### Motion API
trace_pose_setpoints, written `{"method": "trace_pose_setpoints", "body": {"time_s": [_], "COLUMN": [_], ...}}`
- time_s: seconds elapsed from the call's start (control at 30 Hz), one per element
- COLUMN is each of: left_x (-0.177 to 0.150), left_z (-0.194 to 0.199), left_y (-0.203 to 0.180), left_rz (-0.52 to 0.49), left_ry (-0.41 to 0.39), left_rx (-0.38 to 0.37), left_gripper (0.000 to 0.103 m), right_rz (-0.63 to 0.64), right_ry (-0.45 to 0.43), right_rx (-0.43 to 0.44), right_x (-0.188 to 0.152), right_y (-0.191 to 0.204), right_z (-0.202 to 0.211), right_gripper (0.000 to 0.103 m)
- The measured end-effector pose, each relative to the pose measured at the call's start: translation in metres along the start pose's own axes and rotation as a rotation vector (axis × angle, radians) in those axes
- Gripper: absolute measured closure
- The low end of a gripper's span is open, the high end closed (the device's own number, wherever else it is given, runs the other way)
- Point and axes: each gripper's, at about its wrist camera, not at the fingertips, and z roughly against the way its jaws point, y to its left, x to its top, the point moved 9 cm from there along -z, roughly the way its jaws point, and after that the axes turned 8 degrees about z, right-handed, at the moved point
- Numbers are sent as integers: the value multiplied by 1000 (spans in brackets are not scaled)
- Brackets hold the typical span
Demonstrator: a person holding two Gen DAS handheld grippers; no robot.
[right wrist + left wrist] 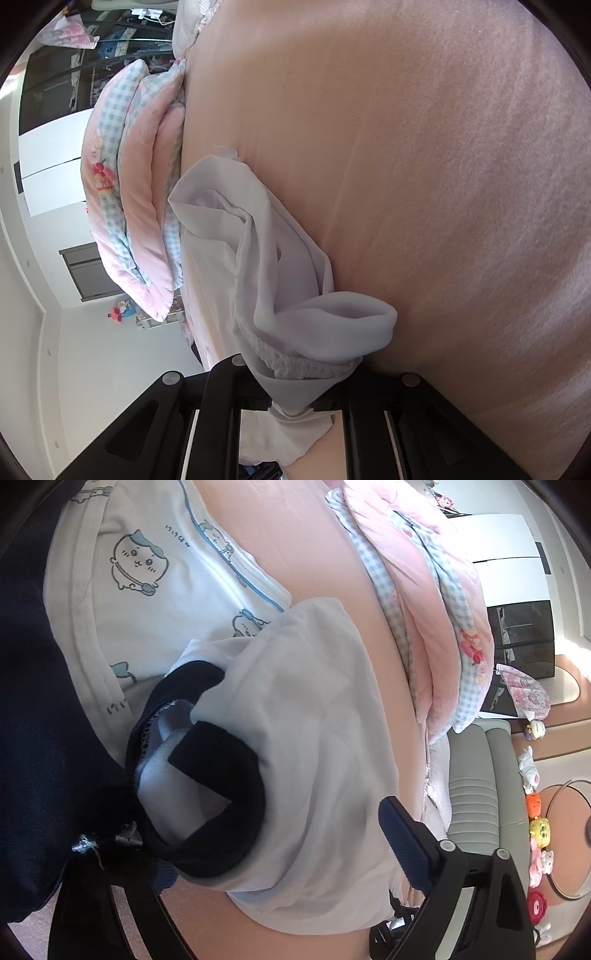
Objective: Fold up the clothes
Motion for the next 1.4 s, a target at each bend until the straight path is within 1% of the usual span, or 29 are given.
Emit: {"method": "trace_pose_setpoints", "body": {"time_s": [0.07,0.1,0.13,0.17,0.23,0.3,0.37,0.4,0.47,0.53,0.7,0.73,0.83,0.93,1.03,1.17,1.27,1.4], "left_x": [2,4,5,5,5,4,2,2,2,1,-2,-5,-13,-19,-19,-8,2,-2], "left_z": [0,1,1,2,5,7,8,8,8,9,27,29,36,42,47,47,40,40], "left_y": [4,5,7,9,13,16,14,12,8,4,-3,-8,-22,-28,-25,-24,-34,-40], "left_rz": [17,23,26,27,27,22,-6,-18,-39,-67,-219,-264,-410,-486,-494,-468,-458,-500], "left_ry": [6,14,21,25,34,40,31,24,3,-20,-93,-114,-168,-194,-194,-207,-220,-222], "left_rx": [35,47,59,69,89,111,146,164,202,243,387,421,514,560,582,581,561,570], "left_gripper": [30,33,41,45,48,49,49,49,50,51,58,61,64,65,66,70,71,76], "right_rz": [37,49,50,51,48,49,58,67,118,214,526,575,691,783,869,945,964,983], "right_ry": [7,8,8,8,20,37,43,41,35,23,-20,-26,-39,-57,-74,-88,-111,-141], "right_rx": [-16,-24,-24,-24,-21,-19,-27,-41,-95,-183,-454,-498,-609,-695,-767,-832,-858,-858], "right_x": [-1,-1,-1,-1,-1,-1,-2,-2,-3,-5,-14,-16,-22,-26,-32,-40,-44,-54], "right_y": [4,5,5,6,6,6,6,6,10,18,42,45,51,56,61,63,65,66], "right_z": [-1,-2,-2,-3,-4,-5,-5,-4,-5,-4,-4,-5,-7,-7,-6,-4,0,13], "right_gripper": [92,92,91,90,90,90,91,94,94,95,94,94,94,94,94,94,94,94]}}
